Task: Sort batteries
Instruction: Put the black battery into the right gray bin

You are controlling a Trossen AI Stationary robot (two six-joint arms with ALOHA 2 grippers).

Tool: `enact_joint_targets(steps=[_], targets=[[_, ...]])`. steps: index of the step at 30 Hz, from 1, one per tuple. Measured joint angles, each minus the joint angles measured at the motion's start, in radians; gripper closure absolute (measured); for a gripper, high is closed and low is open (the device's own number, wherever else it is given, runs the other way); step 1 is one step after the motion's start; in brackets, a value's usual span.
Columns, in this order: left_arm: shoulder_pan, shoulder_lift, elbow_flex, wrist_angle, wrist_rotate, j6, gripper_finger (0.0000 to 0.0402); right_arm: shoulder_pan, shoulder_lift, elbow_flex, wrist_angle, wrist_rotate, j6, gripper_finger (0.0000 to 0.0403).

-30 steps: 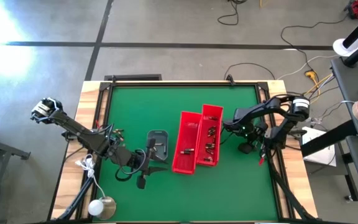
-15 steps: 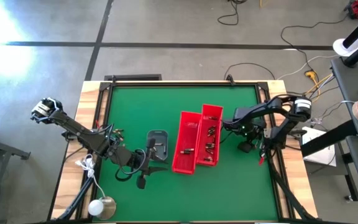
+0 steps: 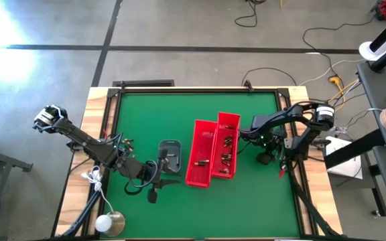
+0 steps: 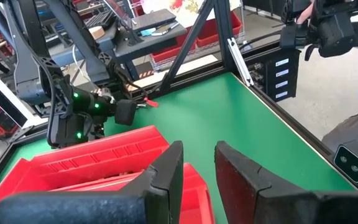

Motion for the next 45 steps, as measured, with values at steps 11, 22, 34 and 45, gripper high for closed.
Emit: enact_joint_targets(steps=[11, 22, 34, 45], targets=[[0.0, 0.0, 0.001, 0.0, 0.0, 0.0, 0.0329, 0.0, 0.0, 0.006, 0.003, -0.006, -0.025, 0.0189], [0.0, 0.0, 0.001, -0.01, 0.0, -0.004, 0.0329, 0.0, -0.061, 0.019, -0.05, -0.017, 0.015, 0.0204], [0.0, 0.0, 0.001, -0.012, 0.0, -0.008, 0.0329, -0.051, -0.272, 0.057, -0.092, 0.094, 0.244, 0.0213], [0.0, -0.001, 0.005, -0.014, 0.001, -0.011, 0.0329, -0.065, -0.474, 0.185, -0.115, 0.174, 0.445, 0.0216]])
